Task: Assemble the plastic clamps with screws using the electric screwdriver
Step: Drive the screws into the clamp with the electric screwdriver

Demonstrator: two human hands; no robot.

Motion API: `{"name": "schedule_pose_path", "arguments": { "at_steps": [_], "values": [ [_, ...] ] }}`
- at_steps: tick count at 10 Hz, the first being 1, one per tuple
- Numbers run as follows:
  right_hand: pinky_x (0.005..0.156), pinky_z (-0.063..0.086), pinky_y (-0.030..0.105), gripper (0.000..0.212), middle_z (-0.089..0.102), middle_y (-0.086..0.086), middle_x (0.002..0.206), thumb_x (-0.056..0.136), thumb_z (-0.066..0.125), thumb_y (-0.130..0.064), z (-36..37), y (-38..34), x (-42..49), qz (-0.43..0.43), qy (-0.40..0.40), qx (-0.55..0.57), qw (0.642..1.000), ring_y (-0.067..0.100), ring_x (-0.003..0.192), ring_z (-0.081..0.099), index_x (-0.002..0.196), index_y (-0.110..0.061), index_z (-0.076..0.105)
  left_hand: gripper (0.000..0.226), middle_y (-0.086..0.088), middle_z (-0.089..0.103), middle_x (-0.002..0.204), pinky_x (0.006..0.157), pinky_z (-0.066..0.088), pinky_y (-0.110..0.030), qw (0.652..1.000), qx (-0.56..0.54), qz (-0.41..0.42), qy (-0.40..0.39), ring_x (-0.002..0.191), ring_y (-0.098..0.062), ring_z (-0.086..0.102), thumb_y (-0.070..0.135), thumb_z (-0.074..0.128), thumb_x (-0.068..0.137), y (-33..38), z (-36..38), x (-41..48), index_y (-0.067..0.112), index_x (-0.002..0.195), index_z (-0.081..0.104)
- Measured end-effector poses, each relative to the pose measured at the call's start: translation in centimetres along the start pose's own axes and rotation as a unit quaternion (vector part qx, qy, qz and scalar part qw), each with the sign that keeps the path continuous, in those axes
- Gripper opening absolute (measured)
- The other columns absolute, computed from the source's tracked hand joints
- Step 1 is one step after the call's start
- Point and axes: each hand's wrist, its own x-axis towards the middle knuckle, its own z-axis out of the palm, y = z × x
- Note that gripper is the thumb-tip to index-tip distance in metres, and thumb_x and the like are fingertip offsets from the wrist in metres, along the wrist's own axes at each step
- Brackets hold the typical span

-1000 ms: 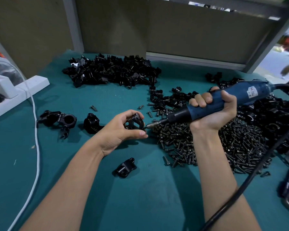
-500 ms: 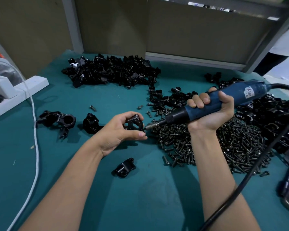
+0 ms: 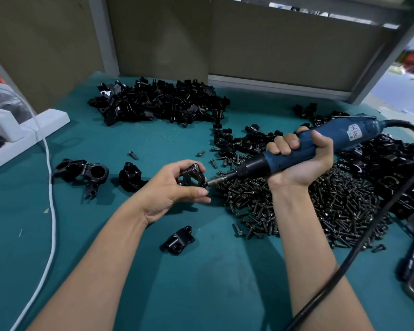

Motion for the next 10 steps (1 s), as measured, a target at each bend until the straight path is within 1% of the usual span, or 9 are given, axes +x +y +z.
{"name": "schedule_pose_path", "arguments": {
  "at_steps": [1,2,3,5,6,7,8,9,10],
  "values": [
    [0.044,0.035,0.02,0.014,0.043,-0.005,0.051,0.069,0.05,-0.028,0.0,0.03,0.0,0.001,0.001,-0.001,1.0,0.011,0.04,0.039,0.073,-0.014,0.05,0.052,-0.014,0.059,0.101,0.083,0.059,-0.043,1.0,-0.001,0.0,0.003,0.082,-0.04,0.072,-0.007,0.076,0.061,-0.09,0.02,0.06,0.008,0.109,0.063],
    [0.044,0.035,0.02,0.014,0.043,-0.005,0.051,0.069,0.05,-0.028,-0.01,0.05,-0.03,0.001,0.001,-0.002,1.0,0.011,0.04,0.039,0.072,-0.014,0.05,0.053,-0.014,0.063,0.1,0.073,0.06,-0.041,1.0,0.007,-0.003,0.005,0.084,-0.041,0.072,-0.003,0.078,0.06,-0.07,0.01,0.02,0.011,0.109,0.064],
    [0.044,0.034,0.019,0.014,0.043,-0.005,0.05,0.069,0.05,-0.028,0.04,-0.03,-0.02,0.002,-0.005,0.0,1.0,0.011,0.04,0.039,0.072,-0.015,0.052,0.055,-0.015,0.061,0.106,0.069,0.061,-0.04,1.0,0.013,-0.004,0.005,0.084,-0.04,0.073,0.0,0.08,0.059,-0.08,0.1,-0.05,0.012,0.11,0.064],
    [0.044,0.035,0.019,0.014,0.044,-0.006,0.051,0.069,0.051,-0.028,-0.02,-0.03,-0.04,0.003,-0.012,0.005,1.0,0.011,0.04,0.04,0.073,-0.015,0.052,0.057,-0.016,0.06,0.107,0.072,0.061,-0.041,1.0,0.015,0.0,0.001,0.086,-0.041,0.073,0.001,0.081,0.058,-0.13,-0.04,0.0,0.012,0.111,0.063],
    [0.044,0.035,0.019,0.014,0.043,-0.006,0.051,0.069,0.051,-0.028,-0.04,-0.01,-0.05,0.003,-0.01,0.009,1.0,0.011,0.04,0.04,0.071,-0.014,0.053,0.055,-0.015,0.063,0.101,0.071,0.061,-0.04,1.0,0.019,0.004,0.002,0.086,-0.042,0.072,0.001,0.082,0.057,-0.27,-0.11,0.09,0.013,0.108,0.065],
    [0.044,0.035,0.019,0.014,0.043,-0.006,0.051,0.07,0.05,-0.028,-0.01,0.0,-0.03,0.003,-0.01,0.009,1.0,0.011,0.04,0.039,0.072,-0.014,0.052,0.052,-0.014,0.063,0.1,0.085,0.058,-0.046,1.0,0.023,0.013,0.0,0.087,-0.043,0.072,0.001,0.083,0.056,-0.4,-0.28,0.21,0.015,0.104,0.067],
    [0.044,0.034,0.019,0.014,0.043,-0.005,0.051,0.07,0.05,-0.028,0.07,0.07,-0.09,0.0,-0.007,0.007,1.0,0.011,0.04,0.039,0.072,-0.014,0.052,0.051,-0.012,0.065,0.097,0.096,0.052,-0.056,0.999,0.032,0.019,0.001,0.088,-0.043,0.071,0.001,0.084,0.056,-0.44,-0.33,0.25,0.016,0.102,0.068],
    [0.044,0.034,0.019,0.014,0.043,-0.005,0.051,0.07,0.05,-0.028,0.2,0.07,-0.18,0.002,0.001,0.009,1.0,0.011,0.04,0.039,0.071,-0.015,0.052,0.049,-0.016,0.065,0.1,0.081,0.059,-0.047,0.999,0.03,0.019,-0.004,0.089,-0.043,0.072,0.0,0.083,0.058,-0.36,-0.29,0.17,0.017,0.101,0.068],
    [0.044,0.034,0.019,0.013,0.042,-0.006,0.051,0.07,0.05,-0.028,0.29,0.05,-0.24,0.002,0.006,0.008,1.0,0.011,0.04,0.039,0.072,-0.015,0.051,0.047,-0.018,0.064,0.103,0.066,0.062,-0.037,1.0,0.024,0.02,-0.004,0.089,-0.043,0.072,0.0,0.083,0.059,-0.2,-0.15,0.0,0.018,0.099,0.068]
  ]
}}
